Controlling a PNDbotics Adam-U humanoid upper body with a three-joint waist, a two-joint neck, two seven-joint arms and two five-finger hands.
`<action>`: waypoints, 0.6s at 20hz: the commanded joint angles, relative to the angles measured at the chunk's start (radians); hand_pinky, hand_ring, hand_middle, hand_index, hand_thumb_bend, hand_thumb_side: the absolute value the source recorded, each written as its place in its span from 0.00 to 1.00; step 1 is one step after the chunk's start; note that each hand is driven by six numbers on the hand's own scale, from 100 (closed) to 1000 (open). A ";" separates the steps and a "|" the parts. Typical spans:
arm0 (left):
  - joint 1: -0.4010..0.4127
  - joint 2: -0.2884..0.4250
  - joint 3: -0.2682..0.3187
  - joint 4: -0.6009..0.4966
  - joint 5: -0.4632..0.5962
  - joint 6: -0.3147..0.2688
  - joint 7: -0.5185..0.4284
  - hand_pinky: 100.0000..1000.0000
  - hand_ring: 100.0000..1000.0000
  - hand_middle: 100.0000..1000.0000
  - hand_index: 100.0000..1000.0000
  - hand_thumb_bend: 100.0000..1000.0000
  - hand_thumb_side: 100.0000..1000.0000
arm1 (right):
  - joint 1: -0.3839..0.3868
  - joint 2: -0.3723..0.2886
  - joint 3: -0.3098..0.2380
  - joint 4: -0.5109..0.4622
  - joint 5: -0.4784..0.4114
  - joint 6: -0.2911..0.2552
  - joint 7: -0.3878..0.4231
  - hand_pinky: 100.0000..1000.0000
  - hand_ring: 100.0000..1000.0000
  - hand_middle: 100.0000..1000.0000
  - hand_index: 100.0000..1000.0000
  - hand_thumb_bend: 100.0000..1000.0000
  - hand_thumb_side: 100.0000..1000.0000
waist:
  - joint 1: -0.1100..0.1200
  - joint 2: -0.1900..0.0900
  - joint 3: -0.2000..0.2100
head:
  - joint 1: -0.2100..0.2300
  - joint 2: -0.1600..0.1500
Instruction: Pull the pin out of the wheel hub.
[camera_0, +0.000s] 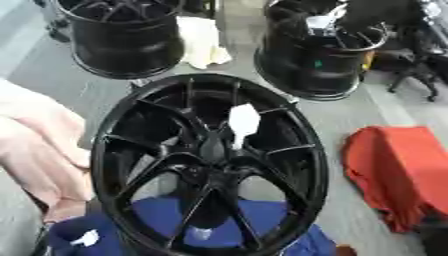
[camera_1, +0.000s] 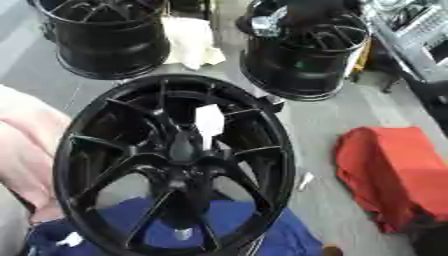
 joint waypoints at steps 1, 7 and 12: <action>-0.010 0.037 0.012 -0.025 -0.004 -0.056 -0.066 0.69 0.53 0.46 0.76 0.08 0.74 | -0.032 -0.005 0.007 0.017 0.023 0.000 0.048 0.78 0.83 0.86 0.96 0.31 0.36 | 0.005 -0.015 0.001 | 0.001 -0.004; -0.012 0.036 0.015 -0.034 -0.006 -0.049 -0.074 0.69 0.53 0.46 0.76 0.08 0.74 | -0.053 0.028 0.034 0.061 0.070 0.000 0.152 0.80 0.85 0.88 0.97 0.33 0.36 | 0.002 -0.016 0.004 | 0.001 -0.005; -0.015 0.034 0.016 -0.040 -0.008 -0.042 -0.083 0.70 0.53 0.47 0.76 0.08 0.74 | -0.067 0.064 0.051 0.114 0.097 -0.008 0.183 0.81 0.88 0.91 0.97 0.35 0.34 | 0.001 -0.015 0.007 | 0.000 -0.007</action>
